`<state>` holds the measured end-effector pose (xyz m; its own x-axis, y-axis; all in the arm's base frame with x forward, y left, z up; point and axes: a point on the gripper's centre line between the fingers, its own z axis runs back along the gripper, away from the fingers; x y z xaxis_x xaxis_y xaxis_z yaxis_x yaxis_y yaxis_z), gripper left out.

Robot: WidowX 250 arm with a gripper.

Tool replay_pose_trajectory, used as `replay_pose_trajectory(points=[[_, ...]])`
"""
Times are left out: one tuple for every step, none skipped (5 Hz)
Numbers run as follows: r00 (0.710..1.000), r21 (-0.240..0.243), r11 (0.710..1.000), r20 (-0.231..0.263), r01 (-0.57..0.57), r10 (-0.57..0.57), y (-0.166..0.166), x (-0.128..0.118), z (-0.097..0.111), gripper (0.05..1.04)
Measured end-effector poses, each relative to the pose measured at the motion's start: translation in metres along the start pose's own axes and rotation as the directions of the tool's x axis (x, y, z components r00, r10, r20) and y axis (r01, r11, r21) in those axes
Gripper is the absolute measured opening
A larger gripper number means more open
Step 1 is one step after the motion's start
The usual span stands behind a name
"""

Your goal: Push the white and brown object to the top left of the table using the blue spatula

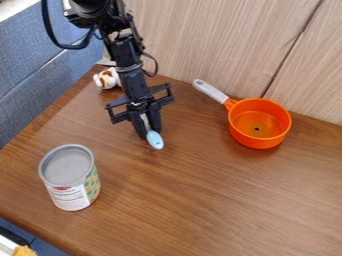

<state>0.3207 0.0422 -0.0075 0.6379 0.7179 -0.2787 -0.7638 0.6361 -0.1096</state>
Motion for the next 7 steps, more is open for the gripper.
replay_pose_trajectory(points=[[1.0, 0.026, 1.0, 0.007, 0.011, -0.011, -0.002, -0.003, -0.001, 0.562], [1.0, 0.039, 0.999, 0.015, -0.005, 0.004, -0.001, -0.002, -0.001, 0.859], [1.0, 0.05, 0.999, 0.016, 0.002, -0.003, -0.002, -0.003, -0.001, 1.011], [1.0, 0.075, 0.997, 0.023, 0.013, -0.014, -0.003, -0.005, 0.0, 1.008], [0.994, 0.062, 0.997, 0.095, 0.056, -0.062, -0.018, -0.01, 0.022, 1.001], [0.977, 0.049, 0.992, 0.174, 0.116, -0.123, -0.035, -0.02, 0.047, 1.001], [0.974, 0.047, 0.991, 0.188, 0.123, -0.13, -0.038, -0.021, 0.051, 1.001]])
